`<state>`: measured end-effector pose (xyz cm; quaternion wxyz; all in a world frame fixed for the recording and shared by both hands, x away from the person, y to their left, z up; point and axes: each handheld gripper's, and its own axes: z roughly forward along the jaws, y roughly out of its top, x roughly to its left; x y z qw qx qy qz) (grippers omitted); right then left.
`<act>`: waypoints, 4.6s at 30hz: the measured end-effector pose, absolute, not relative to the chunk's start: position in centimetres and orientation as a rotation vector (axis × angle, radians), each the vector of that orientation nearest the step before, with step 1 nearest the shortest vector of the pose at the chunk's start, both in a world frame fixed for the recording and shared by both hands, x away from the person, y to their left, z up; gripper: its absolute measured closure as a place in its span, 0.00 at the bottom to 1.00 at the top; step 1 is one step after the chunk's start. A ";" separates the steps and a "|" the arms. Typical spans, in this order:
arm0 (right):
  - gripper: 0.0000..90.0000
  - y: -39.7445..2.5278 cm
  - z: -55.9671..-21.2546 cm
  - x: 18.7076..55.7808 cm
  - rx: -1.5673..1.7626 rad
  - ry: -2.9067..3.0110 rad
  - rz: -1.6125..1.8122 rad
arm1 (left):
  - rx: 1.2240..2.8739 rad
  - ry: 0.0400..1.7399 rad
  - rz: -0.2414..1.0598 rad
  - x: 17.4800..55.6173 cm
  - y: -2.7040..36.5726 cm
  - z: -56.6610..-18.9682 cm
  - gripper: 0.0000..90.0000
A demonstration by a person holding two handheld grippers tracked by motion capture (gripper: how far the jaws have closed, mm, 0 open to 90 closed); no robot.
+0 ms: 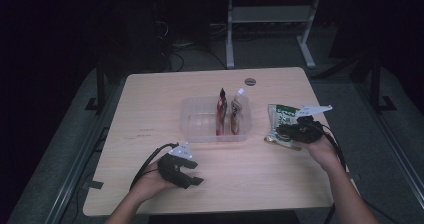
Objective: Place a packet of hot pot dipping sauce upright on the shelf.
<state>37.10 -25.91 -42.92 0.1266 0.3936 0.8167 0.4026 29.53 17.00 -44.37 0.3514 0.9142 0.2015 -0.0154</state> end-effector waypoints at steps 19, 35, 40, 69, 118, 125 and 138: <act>1.00 -26.0 -46.0 39.7 1.202 2.424 0.965 | 2.377 0.528 -0.040 29.6 16.9 -44.6 0.40; 1.00 -25.3 -46.5 39.6 1.200 2.468 0.919 | 2.384 0.520 -0.051 29.5 16.7 -44.7 0.40; 1.00 -24.4 -46.4 39.1 1.148 2.529 0.921 | 2.384 0.519 -0.044 29.6 16.8 -44.6 0.40; 1.00 -17.6 -45.8 34.1 0.789 2.813 0.958 | 2.376 0.506 -0.046 29.5 16.7 -44.5 0.40; 1.00 -21.5 -45.9 36.9 0.976 2.612 0.989 | 2.376 0.498 -0.051 29.5 16.6 -44.5 0.40; 1.00 -20.7 -46.2 37.1 0.961 2.643 0.962 | 2.378 0.497 -0.051 29.5 16.7 -44.5 0.40; 1.00 -19.4 -46.3 35.7 0.888 2.749 1.018 | 2.366 0.493 -0.034 29.7 16.7 -44.3 0.40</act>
